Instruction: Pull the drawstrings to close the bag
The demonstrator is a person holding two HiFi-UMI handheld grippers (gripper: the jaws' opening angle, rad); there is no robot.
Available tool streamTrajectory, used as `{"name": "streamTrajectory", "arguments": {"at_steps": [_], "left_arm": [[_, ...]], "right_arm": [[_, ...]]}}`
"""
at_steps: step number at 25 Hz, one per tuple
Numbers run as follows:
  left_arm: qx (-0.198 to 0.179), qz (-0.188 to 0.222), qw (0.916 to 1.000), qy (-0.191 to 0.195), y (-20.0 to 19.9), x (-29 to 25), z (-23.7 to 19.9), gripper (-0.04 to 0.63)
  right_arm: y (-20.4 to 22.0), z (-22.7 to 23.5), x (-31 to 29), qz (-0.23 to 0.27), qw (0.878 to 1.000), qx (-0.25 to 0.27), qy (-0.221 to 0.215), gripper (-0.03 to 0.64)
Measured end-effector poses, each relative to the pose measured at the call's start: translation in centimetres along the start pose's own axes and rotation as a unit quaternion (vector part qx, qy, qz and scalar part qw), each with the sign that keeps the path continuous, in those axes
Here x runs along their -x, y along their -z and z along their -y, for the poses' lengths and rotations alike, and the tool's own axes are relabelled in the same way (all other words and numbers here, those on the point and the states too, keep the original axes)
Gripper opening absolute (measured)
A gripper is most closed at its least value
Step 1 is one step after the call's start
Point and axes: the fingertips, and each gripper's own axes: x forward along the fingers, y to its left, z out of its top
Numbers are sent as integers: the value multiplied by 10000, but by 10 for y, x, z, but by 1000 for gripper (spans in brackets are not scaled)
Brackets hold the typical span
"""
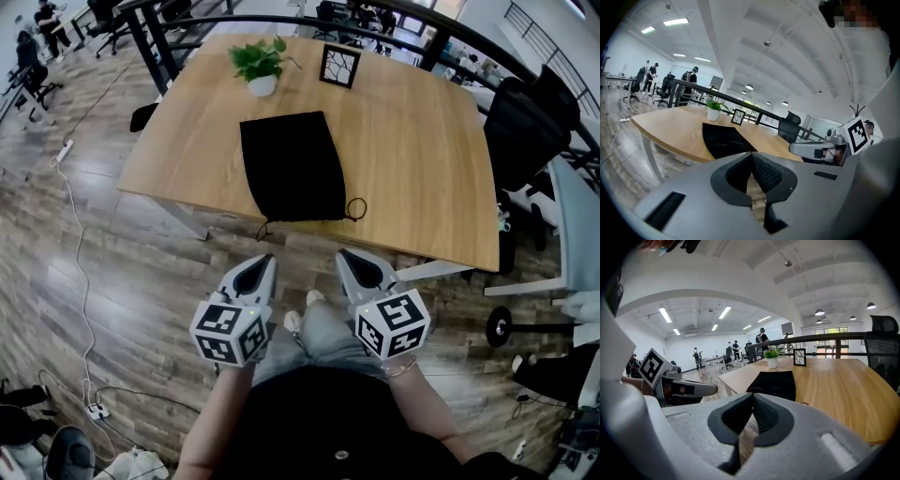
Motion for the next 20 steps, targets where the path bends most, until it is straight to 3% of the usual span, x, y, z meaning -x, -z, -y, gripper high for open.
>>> {"name": "streamTrajectory", "arguments": {"at_steps": [13, 20], "left_arm": [[258, -278, 9993, 60, -4, -36, -12, 15], [252, -521, 9983, -87, 8, -53, -27, 15]], "right_arm": [[-5, 50, -30, -284, 9995, 37, -107, -1], [18, 74, -46, -616, 9980, 155, -6, 0]]}}
